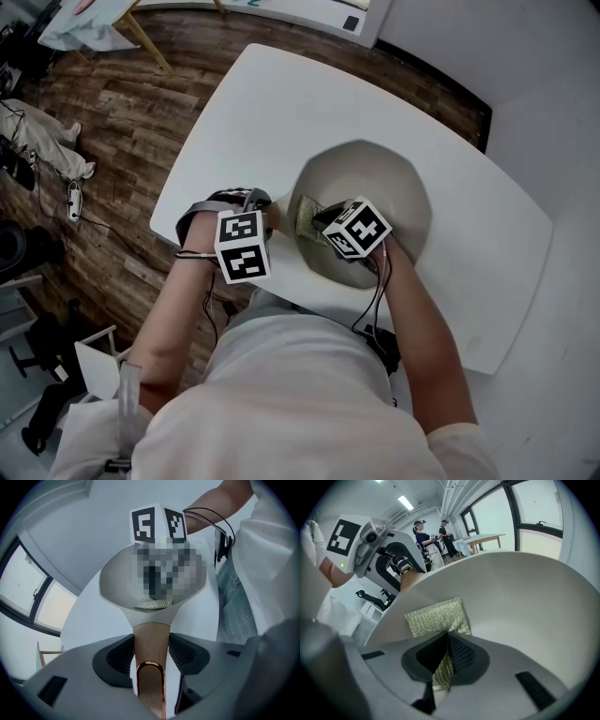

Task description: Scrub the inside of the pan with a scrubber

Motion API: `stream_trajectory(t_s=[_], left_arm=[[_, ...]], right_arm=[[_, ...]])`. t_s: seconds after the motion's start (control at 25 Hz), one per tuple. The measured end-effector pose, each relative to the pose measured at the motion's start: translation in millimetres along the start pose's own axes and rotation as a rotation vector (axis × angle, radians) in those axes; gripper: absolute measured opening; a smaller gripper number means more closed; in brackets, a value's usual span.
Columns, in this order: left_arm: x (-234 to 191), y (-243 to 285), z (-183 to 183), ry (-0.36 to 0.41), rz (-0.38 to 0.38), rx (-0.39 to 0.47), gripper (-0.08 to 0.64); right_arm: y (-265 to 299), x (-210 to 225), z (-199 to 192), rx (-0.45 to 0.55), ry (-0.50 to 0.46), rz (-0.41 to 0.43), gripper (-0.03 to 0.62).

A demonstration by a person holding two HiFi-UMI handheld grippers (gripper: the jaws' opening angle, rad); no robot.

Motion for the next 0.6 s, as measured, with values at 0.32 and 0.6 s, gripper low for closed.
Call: stream_trajectory(t_s=[0.32, 0.6], left_arm=[[1, 1, 1, 0.013, 0.020, 0.001, 0.232], [3, 0, 2, 0.026, 0.024, 0.011, 0.233]], right_arm=[[-3, 17, 13, 0.096, 0.022, -0.141, 0.028], [-9, 30, 22, 0.113, 0.017, -0.297, 0.028]])
Point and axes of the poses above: the fingertips, and each gripper's own axes: y forward along the fingers, x to its right, z out of its top, the point moved 3 cm from there along -y, backward along the fingers, and after that the axes turned 14 degrees about -x, right-handed, at the moved point
